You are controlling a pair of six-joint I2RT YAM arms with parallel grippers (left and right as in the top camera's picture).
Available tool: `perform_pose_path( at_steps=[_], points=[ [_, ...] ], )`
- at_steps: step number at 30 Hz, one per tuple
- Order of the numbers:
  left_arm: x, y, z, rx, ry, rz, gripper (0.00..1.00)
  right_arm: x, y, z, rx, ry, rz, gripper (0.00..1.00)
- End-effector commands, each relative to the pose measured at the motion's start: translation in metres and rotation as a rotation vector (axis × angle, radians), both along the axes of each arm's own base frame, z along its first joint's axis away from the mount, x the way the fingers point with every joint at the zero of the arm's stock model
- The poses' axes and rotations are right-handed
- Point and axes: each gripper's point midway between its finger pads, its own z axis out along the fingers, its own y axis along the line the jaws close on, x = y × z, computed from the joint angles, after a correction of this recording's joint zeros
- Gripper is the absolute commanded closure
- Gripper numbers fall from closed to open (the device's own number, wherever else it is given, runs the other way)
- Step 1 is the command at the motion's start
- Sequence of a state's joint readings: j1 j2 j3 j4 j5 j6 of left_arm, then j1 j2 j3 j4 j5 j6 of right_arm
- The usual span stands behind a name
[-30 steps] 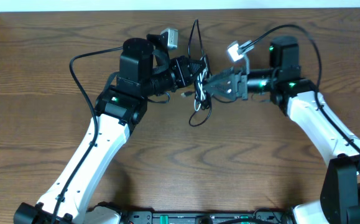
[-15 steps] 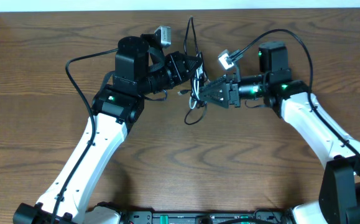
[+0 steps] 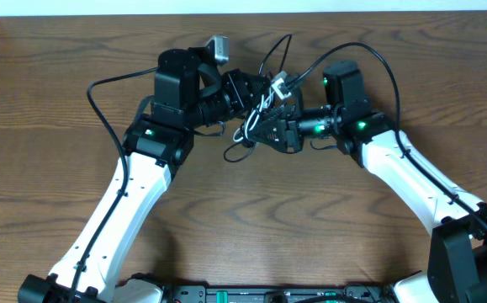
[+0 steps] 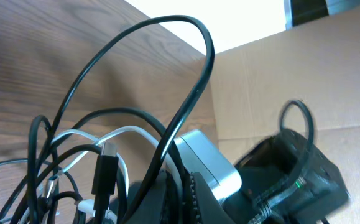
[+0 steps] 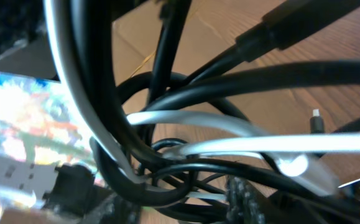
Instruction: Untangle cables
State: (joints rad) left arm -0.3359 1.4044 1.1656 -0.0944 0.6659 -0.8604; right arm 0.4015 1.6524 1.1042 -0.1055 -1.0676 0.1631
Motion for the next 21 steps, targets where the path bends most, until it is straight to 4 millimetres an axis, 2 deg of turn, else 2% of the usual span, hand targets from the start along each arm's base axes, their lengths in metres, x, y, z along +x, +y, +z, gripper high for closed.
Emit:
perform_pose_path(
  at_steps=[1,5,10,14,16,20,21],
  points=[
    [-0.004,-0.005,0.019,-0.034,-0.037,-0.025,0.93,0.000,0.009,0.002,-0.031,-0.012,-0.033,0.66],
    [-0.004,-0.005,0.019,-0.034,-0.037,-0.025,0.92,0.003,0.007,0.001,-0.033,0.000,-0.048,0.78],
    [-0.004,-0.005,0.019,-0.034,-0.037,-0.025,0.92,0.011,0.004,-0.003,-0.060,0.034,-0.111,0.99],
    [-0.004,-0.005,0.019,-0.023,-0.052,-0.030,0.91,0.023,-0.005,-0.009,-0.083,0.096,-0.193,0.99],
    [-0.003,-0.004,0.018,0.005,-0.083,-0.035,0.85,0.028,-0.011,-0.013,-0.098,0.138,-0.235,0.99],
    [-0.001,0.009,-0.008,0.089,-0.004,0.039,0.83,0.030,-0.024,-0.026,-0.147,0.215,-0.290,0.99],
    [-0.001,0.015,-0.019,0.122,0.036,0.066,0.78,0.030,-0.028,-0.031,-0.166,0.237,-0.303,0.99]
  ],
)
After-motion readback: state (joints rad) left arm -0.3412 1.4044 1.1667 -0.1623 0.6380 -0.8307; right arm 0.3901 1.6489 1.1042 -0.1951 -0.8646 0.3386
